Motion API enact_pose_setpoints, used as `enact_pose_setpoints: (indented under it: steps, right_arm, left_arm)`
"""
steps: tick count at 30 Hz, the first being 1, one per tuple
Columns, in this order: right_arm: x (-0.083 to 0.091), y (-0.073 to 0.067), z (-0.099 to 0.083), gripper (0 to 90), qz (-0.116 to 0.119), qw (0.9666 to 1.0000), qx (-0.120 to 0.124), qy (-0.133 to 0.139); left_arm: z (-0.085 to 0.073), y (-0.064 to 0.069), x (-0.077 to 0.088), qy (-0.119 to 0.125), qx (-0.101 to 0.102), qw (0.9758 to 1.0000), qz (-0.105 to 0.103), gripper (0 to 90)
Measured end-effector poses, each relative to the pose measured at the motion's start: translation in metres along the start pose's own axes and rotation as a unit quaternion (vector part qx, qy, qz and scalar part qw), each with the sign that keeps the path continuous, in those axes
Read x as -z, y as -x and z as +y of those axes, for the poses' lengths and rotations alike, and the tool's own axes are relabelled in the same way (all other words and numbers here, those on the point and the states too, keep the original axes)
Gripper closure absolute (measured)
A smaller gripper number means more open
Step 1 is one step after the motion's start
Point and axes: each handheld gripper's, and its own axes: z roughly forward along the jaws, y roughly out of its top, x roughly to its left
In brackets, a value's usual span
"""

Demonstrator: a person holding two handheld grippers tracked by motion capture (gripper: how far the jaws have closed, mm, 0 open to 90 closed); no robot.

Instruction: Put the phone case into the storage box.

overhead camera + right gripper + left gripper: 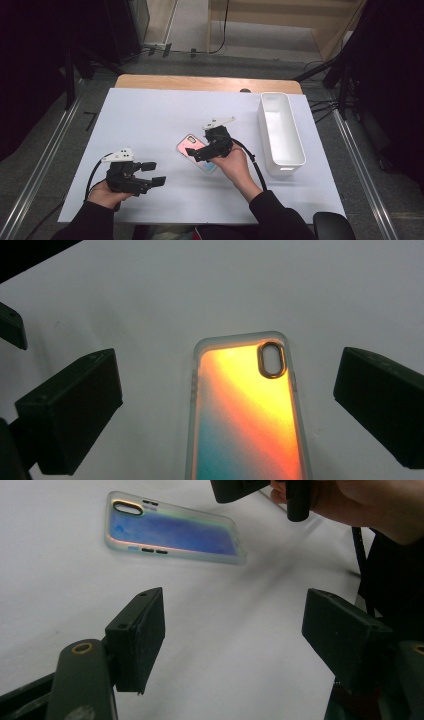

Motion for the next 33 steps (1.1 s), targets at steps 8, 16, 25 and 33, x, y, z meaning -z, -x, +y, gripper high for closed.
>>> enact_pose_setpoints:
  steps: [8, 16, 25, 33]
  right_arm:
    - [-0.008, -0.003, -0.004, 0.0, -0.005, 1.0000, 0.002, -0.006]
    - [-0.014, 0.002, -0.015, 0.0, -0.004, 1.0000, -0.002, -0.006]
    - [-0.020, 0.005, -0.022, 0.0, -0.005, 0.9998, -0.007, -0.019]
    - [-0.024, 0.006, -0.029, 0.0, -0.007, 0.9996, -0.009, -0.025]
  left_arm:
    - [0.000, 0.000, 0.001, 0.000, -0.003, 1.0000, 0.000, 25.0]
    - [0.000, -0.001, 0.001, 0.003, 0.000, 1.0000, 0.004, 25.0]
    - [0.000, -0.002, 0.000, 0.000, 0.002, 1.0000, 0.001, 25.0]
    - [0.000, -0.002, 0.000, 0.001, 0.001, 1.0000, 0.002, 25.0]
